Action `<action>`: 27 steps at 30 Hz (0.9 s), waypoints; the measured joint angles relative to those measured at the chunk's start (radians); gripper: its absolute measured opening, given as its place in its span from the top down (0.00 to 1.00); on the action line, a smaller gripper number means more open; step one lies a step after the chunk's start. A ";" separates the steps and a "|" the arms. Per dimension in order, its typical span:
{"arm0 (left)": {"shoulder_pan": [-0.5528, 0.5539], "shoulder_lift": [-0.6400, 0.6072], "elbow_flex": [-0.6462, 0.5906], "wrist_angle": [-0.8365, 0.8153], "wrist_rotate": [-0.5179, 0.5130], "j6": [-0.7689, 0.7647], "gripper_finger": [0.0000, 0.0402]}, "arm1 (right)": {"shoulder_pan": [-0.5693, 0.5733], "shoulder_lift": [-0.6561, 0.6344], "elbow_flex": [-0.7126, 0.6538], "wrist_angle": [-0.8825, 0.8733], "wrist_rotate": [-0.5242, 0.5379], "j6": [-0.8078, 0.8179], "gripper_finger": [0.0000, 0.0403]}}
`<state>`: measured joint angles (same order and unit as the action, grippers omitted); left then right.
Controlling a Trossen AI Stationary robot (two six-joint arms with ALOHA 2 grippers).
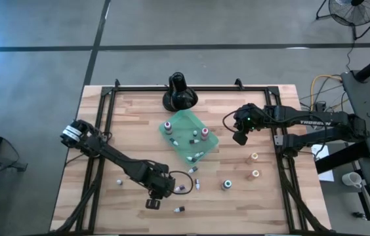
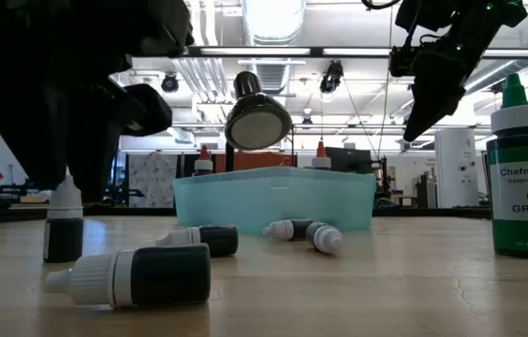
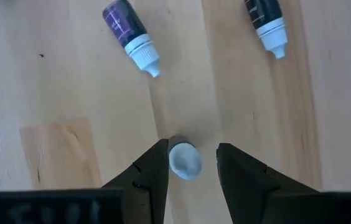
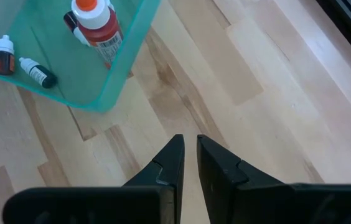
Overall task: Pick & Place food coloring
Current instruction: Put the small green food coloring bottle into the green bin
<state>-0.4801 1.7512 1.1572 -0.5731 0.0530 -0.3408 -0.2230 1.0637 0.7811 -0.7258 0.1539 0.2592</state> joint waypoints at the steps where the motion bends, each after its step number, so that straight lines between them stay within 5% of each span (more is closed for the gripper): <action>1: 0.000 0.001 0.000 -0.002 0.000 0.000 0.73 | 0.000 0.000 0.000 0.000 0.000 0.000 0.91; 14: 0.000 0.018 0.000 -0.003 -0.004 -0.001 0.74 | 0.000 0.000 0.000 0.000 0.000 0.002 0.91; 27: 0.004 0.017 0.008 -0.040 -0.016 -0.007 0.92 | 0.000 0.000 0.000 0.000 0.000 0.002 0.91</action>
<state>-0.4759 1.7679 1.1657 -0.6133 0.0367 -0.3474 -0.2232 1.0637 0.7811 -0.7261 0.1543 0.2615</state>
